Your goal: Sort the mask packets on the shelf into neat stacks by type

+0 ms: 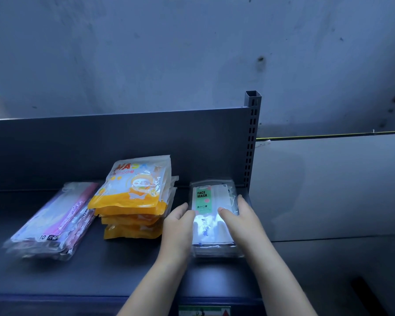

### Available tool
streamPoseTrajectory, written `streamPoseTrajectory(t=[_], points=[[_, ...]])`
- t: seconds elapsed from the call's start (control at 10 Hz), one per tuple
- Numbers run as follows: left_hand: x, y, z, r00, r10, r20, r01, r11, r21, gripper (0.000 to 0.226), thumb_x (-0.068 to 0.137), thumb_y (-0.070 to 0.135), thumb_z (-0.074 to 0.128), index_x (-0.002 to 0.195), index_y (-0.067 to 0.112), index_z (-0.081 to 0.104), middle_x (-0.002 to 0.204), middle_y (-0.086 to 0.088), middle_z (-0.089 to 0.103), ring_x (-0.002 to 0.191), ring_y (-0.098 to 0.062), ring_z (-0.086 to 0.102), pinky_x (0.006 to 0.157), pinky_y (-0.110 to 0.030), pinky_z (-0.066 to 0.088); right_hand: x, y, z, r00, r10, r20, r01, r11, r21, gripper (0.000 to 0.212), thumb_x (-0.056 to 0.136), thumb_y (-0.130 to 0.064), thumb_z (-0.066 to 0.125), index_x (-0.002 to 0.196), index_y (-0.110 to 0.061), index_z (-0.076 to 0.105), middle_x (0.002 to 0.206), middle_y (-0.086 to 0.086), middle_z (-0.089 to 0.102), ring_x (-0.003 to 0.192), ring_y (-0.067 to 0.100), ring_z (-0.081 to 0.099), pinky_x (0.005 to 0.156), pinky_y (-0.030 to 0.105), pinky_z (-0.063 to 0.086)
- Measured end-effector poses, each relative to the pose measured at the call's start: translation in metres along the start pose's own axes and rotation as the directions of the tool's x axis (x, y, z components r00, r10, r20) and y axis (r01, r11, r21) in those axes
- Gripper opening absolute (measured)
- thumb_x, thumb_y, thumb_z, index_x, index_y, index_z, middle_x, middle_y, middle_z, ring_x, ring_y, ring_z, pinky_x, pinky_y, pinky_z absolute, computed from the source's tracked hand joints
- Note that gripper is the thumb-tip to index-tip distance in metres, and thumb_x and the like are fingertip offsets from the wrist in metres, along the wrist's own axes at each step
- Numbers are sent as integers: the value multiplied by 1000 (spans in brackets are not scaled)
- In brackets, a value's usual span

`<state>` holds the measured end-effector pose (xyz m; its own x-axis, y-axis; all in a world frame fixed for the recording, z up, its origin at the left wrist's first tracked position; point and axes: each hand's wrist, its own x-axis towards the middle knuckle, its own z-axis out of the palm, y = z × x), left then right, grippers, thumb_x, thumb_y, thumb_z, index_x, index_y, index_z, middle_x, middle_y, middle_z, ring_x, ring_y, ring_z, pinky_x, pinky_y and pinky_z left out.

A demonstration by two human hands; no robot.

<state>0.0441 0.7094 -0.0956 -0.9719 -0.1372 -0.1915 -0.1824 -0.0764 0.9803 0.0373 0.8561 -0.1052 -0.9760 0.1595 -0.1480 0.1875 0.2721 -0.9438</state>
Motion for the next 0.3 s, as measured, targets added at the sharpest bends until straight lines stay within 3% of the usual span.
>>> streamPoseTrajectory(t=[0.1,0.2,0.3], points=[[-7,7,2,999,25,45,-25,1000,15,41,99,-6,50,72,24,58,52,21,67,54,2,65,54,-13,52,-3,0,2,1000,-4,-19,3,999,-44,87,79,-57,55,159,-31,30,164,-11,35,148,16,38,120,46,36],[-6,10,-2,999,-2,48,0,999,39,34,100,-4,51,79,21,60,59,18,71,57,4,68,56,-14,55,-3,-1,3,1000,20,-24,-21,1000,-23,85,83,-53,56,160,-29,29,163,-12,35,150,16,36,121,45,35],[-11,8,-9,1000,21,-18,-20,999,42,18,98,7,57,96,23,65,96,12,70,88,-3,65,78,-20,53,-5,2,-4,994,-10,-109,8,1000,-21,76,96,-39,58,163,-21,27,167,-7,30,154,17,29,123,38,28]])
